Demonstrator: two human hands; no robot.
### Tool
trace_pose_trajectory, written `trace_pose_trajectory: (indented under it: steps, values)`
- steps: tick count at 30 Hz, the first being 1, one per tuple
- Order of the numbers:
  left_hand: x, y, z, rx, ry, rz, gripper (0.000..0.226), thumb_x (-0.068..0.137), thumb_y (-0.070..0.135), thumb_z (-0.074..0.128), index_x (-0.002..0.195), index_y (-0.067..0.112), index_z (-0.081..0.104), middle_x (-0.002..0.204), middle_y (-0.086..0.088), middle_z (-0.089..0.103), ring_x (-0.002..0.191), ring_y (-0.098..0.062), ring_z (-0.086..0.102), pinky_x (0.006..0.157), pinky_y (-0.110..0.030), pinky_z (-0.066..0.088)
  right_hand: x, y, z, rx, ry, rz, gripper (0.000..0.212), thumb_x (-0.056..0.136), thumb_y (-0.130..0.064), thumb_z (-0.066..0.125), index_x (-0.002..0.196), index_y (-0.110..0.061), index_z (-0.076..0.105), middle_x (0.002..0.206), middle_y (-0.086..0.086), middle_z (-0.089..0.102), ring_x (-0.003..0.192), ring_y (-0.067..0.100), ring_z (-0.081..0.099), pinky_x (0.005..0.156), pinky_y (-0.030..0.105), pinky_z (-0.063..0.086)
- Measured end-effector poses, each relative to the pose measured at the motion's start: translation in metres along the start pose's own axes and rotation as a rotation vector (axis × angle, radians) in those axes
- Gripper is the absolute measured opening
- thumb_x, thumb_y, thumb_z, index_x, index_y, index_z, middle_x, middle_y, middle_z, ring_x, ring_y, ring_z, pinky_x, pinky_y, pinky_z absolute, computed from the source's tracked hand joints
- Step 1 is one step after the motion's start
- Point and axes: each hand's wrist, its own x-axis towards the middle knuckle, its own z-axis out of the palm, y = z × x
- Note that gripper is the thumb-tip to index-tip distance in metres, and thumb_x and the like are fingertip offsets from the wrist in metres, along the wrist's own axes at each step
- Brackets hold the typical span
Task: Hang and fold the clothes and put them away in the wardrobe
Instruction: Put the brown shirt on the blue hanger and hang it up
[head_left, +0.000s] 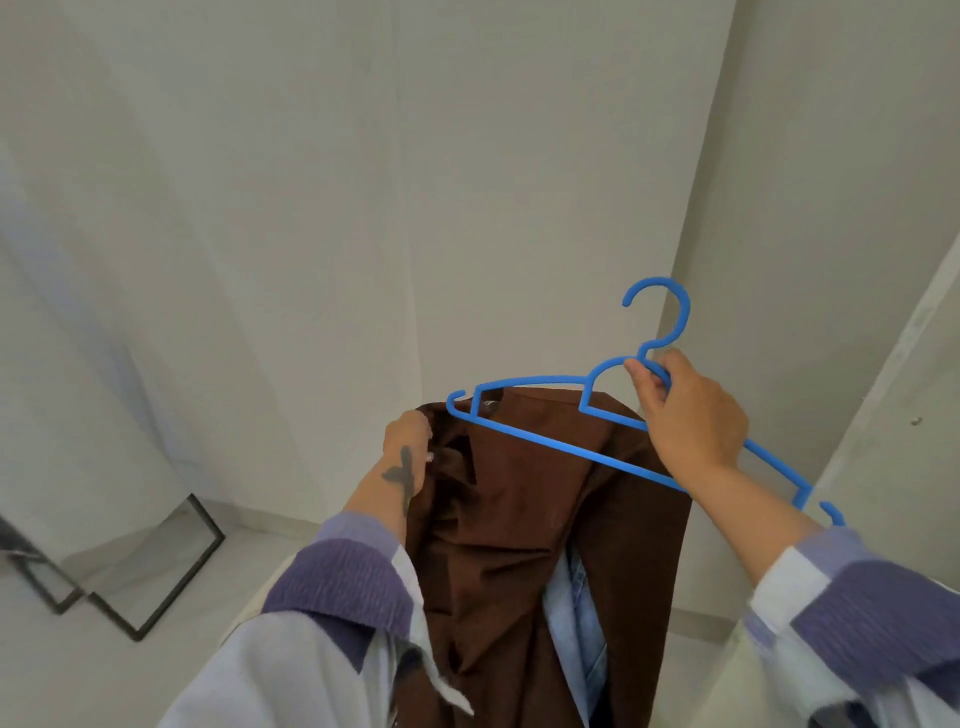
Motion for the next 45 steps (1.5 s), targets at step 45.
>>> trace_pose_trajectory:
  steps: [45]
  values:
    - [-0.097, 0.060, -0.017, 0.894, 0.274, 0.867, 0.027, 0.099, 0.017, 0.032, 0.094, 0.019, 0.059, 0.093, -0.002, 0.066, 0.088, -0.026, 0.060, 0.080, -0.035, 0.047, -0.028, -0.071, -0.030, 0.413, -0.157, -0.301, 0.020, 0.097, -0.043, 0.039, 0.089, -0.027, 0.046, 0.059, -0.009, 0.048, 0.052, 0.008, 0.047, 0.051, 0.017, 0.035]
